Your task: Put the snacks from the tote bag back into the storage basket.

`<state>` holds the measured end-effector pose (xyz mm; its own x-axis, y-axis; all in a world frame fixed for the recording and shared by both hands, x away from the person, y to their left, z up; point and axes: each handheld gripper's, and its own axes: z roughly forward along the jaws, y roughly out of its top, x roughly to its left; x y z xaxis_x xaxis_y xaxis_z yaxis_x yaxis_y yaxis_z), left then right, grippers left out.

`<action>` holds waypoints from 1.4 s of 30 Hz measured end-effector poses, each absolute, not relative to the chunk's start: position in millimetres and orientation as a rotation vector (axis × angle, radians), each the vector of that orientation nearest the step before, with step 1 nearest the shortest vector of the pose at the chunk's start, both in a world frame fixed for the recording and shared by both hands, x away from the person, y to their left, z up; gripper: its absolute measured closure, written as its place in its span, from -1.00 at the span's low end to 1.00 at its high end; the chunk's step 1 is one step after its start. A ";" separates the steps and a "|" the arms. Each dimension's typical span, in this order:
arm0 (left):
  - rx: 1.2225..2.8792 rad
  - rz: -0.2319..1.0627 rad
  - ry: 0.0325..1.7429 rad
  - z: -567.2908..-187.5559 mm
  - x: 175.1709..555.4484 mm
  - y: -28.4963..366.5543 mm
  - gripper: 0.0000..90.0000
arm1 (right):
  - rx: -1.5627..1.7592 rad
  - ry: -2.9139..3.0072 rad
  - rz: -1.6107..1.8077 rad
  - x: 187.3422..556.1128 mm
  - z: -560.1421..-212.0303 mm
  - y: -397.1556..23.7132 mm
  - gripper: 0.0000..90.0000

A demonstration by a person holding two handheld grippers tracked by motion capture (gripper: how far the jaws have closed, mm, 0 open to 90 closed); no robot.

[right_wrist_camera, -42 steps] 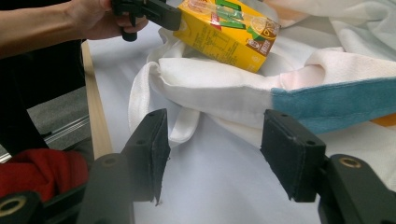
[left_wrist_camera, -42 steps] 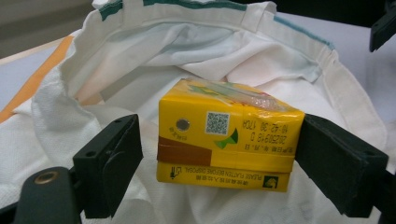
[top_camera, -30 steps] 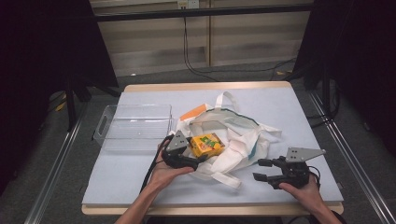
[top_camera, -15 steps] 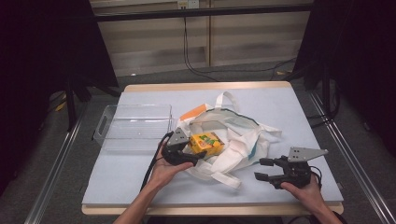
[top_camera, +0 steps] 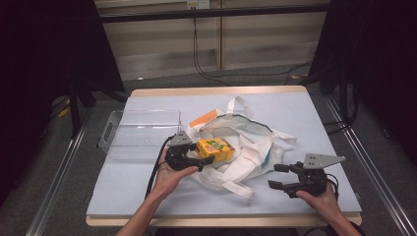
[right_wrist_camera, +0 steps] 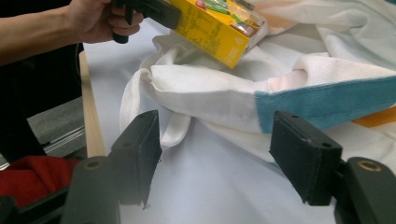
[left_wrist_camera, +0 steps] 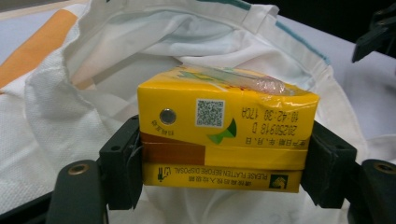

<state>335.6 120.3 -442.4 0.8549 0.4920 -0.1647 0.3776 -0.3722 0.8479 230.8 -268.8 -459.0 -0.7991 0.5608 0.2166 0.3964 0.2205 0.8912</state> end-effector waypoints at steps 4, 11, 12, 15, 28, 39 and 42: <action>1.988 0.122 0.623 -438.1 333.2 122.4 -0.39 | 0.917 2.305 1.631 229.9 -457.8 -269.3 -0.33; 1.991 0.092 0.615 -428.4 325.7 122.5 -0.39 | 0.900 2.294 1.618 224.8 -454.8 -266.5 -0.34; 1.996 0.098 0.608 -426.8 324.8 122.5 -0.39 | 0.897 2.292 1.620 224.1 -454.3 -266.1 -0.34; 1.996 0.085 0.592 -423.6 323.0 123.7 -0.39 | 0.899 2.288 1.617 223.8 -454.1 -264.9 -0.34; 1.981 0.113 0.605 -400.3 324.3 142.7 -0.39 | 0.897 2.292 1.625 224.2 -454.0 -266.1 -0.35; 1.966 0.099 0.656 -385.6 332.3 158.1 -0.39 | 0.902 2.284 1.622 225.2 -454.3 -266.4 -0.36; 1.957 0.096 0.661 -382.5 334.2 161.8 -0.39 | 0.905 2.286 1.619 225.6 -454.4 -266.0 -0.36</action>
<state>334.2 161.8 -382.5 0.8458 0.4879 -0.2158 0.4060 -0.3263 0.8536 225.6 -266.0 -454.4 -0.7934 0.5807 0.1822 0.3647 0.2138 0.9063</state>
